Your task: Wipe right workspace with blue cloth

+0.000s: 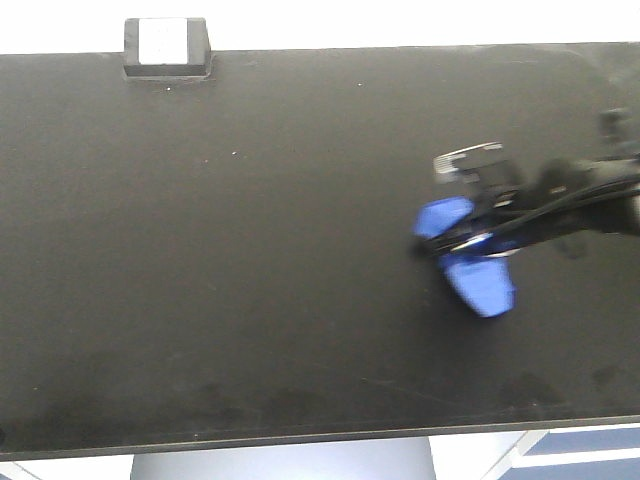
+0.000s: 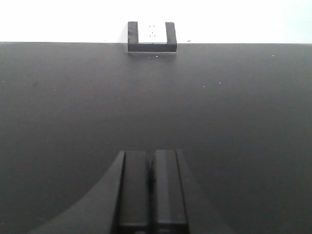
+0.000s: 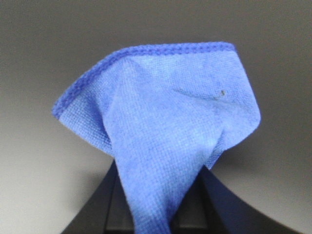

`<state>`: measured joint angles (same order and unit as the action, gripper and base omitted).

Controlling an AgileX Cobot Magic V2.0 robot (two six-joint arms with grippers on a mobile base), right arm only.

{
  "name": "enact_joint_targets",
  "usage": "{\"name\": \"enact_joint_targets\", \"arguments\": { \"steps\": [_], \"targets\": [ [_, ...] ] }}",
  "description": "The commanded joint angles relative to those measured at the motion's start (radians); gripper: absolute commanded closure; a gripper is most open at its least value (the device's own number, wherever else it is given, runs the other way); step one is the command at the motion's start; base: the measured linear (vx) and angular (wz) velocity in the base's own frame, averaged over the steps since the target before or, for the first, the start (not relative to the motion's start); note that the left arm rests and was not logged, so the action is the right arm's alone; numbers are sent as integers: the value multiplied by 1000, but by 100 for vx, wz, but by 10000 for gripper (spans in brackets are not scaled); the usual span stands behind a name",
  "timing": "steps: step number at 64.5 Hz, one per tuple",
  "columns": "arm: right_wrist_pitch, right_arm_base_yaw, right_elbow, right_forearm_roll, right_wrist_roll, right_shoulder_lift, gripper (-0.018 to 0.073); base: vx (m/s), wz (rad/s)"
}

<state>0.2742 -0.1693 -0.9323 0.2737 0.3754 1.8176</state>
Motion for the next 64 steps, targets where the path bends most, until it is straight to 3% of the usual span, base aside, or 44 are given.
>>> {"name": "enact_joint_targets", "arguments": {
  "steps": [1,12,27,35,44,64],
  "targets": [
    [1,40,-23,37,6,-43,529,0,0],
    [13,34,-23,42,14,-43,388,0,-1],
    [18,37,-23,40,14,-60,47,0,0],
    [3,37,-23,40,17,-126,-64,0,0],
    [16,37,-23,40,17,-264,-81,0,0],
    [194,37,-13,42,-9,-658,-3,0,0]
  ]
}}
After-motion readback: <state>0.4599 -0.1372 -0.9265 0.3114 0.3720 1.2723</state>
